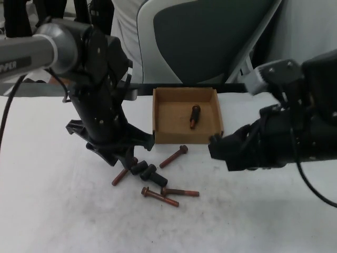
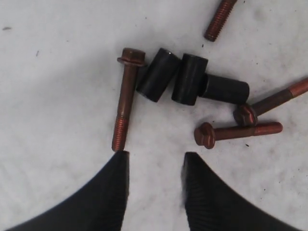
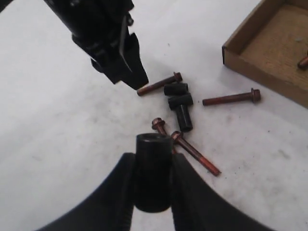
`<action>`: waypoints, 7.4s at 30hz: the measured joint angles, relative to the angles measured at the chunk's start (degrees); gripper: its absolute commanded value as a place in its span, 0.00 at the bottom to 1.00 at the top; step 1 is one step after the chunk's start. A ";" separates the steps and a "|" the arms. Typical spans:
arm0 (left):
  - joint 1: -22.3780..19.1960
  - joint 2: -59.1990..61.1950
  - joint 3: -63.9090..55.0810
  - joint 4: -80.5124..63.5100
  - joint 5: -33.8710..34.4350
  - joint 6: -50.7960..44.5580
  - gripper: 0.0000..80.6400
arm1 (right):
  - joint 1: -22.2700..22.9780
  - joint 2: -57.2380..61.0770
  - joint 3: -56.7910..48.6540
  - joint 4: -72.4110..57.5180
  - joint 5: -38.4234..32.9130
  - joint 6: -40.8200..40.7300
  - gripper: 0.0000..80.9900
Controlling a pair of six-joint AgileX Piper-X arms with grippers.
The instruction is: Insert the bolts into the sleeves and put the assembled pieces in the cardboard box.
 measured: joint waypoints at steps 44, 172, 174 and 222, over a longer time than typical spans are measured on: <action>0.48 7.60 0.52 -8.19 -3.61 -1.25 0.42 | 1.23 -10.57 0.48 4.76 -10.03 -2.93 0.00; -11.98 -56.71 71.81 -101.23 15.83 -38.04 0.01 | 20.65 -6.30 23.53 -34.56 6.76 1.85 0.00; -11.98 -56.71 71.81 -101.23 15.83 -37.42 0.01 | 20.65 -6.30 23.53 -34.71 6.76 1.68 0.00; -14.05 -56.71 71.81 -102.87 11.96 -33.40 0.01 | 20.65 -6.30 22.05 -38.43 3.43 2.56 0.00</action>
